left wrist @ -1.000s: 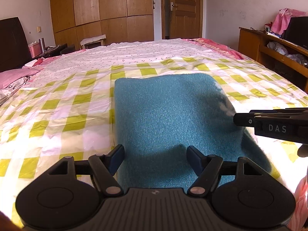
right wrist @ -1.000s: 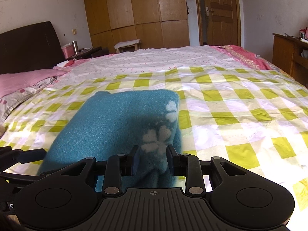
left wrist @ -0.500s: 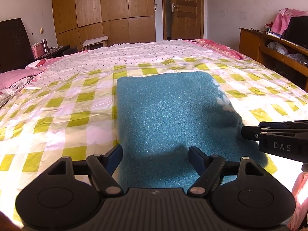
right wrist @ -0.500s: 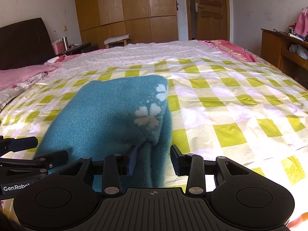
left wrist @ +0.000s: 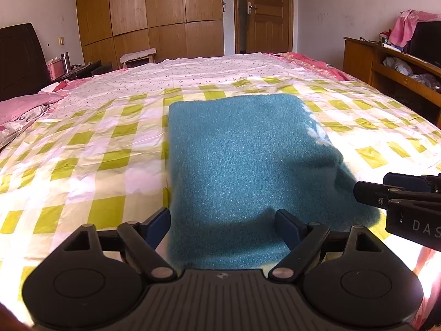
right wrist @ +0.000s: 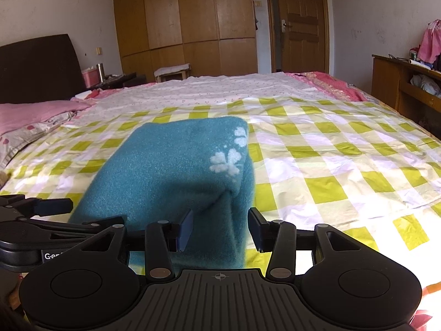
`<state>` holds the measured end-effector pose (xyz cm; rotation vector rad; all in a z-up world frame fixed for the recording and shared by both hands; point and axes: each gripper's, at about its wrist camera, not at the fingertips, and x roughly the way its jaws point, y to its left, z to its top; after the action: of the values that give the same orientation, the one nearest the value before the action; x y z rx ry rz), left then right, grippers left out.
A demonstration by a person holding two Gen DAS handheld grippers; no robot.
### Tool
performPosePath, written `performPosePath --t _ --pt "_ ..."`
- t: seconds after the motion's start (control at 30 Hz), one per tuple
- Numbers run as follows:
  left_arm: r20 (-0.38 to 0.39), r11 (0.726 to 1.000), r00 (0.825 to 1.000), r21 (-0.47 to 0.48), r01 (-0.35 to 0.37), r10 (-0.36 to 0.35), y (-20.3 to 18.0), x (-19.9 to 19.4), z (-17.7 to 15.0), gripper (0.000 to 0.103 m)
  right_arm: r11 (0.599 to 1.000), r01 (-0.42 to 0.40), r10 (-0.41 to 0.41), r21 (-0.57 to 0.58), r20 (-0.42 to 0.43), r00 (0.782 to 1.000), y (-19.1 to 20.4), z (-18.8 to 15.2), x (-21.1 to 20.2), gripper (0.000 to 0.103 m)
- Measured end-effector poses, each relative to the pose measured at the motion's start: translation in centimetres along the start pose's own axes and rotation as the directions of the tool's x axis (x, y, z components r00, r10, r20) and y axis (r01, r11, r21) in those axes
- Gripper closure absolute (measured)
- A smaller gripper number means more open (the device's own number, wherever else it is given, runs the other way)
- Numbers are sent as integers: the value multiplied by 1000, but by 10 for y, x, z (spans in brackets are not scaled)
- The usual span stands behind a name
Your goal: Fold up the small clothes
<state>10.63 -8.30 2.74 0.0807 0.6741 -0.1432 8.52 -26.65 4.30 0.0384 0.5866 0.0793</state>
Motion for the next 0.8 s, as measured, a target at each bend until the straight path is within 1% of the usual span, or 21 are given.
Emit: performPosePath --t 0.1,0.17,0.27,0.4,0.5,0.8 --pt "0 1000 1000 19 -17 17 -3 -2 -2 11 1000 -7 7 13 -26 1000 0 -3 1 60" --pt "-1 1000 1000 16 -14 14 -3 -3 -3 10 1000 -9 10 19 -38 999 0 -6 0 60" --pt "-12 1000 1000 0 -11 11 -2 -5 -5 10 1000 -10 10 2 -53 999 5 -12 -1 59" --pt "-16 999 999 19 -28 28 -4 -10 -10 8 1000 -10 10 -8 -77 997 10 -18 0 58" --pt "-20 999 999 29 -42 42 -5 -11 -12 7 1000 -11 10 -16 -77 997 12 -20 -2 55" --pt "-32 999 999 7 -36 36 -1 -14 -16 6 1000 -14 15 4 -81 997 14 -24 -7 55"
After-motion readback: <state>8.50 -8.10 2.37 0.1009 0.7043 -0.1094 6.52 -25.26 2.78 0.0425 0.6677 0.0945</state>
